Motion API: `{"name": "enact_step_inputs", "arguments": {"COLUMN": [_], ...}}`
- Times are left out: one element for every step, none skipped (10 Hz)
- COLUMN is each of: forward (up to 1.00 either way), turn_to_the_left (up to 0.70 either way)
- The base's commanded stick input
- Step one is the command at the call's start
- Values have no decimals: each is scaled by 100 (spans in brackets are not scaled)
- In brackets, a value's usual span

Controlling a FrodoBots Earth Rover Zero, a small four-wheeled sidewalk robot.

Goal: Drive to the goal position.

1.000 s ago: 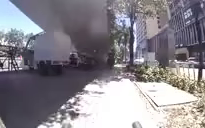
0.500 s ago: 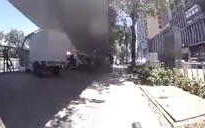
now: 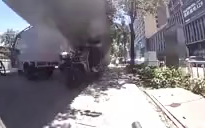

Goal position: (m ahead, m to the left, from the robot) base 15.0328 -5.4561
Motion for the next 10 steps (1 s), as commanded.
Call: {"name": "enact_step_inputs", "arguments": {"forward": [70, 70, 70, 70, 70, 70, 70, 70, 70, 70], "turn_to_the_left": [0, 0, 0, 0, 0, -3, -14, -14, -14, -14]}}
